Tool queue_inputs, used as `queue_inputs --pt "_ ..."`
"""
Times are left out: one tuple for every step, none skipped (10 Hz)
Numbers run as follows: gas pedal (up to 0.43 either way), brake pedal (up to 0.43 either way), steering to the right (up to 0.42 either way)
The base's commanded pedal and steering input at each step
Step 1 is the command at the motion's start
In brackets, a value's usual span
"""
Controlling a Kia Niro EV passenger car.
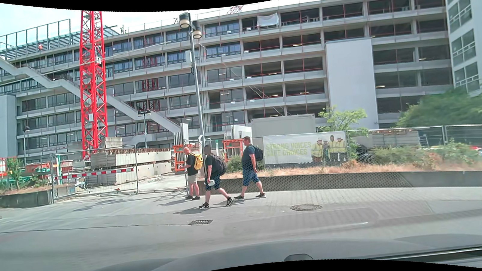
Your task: Follow the waypoints while adhering to traffic rules and regulations
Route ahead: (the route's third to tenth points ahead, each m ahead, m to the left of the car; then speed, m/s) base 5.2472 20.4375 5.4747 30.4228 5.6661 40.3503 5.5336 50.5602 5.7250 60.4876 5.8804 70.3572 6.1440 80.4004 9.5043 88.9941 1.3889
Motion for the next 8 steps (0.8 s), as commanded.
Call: queue_inputs --pt "0.0 0.037 -0.381" --pt "0.0 0.0 -0.403" --pt "0.0 0.0 -0.426" --pt "0.0 0.0 -0.451" --pt "0.0 0.0 -0.471" --pt "0.0 0.0 -0.493" --pt "0.0 0.0 -0.518" --pt "0.0 0.0 -0.54"
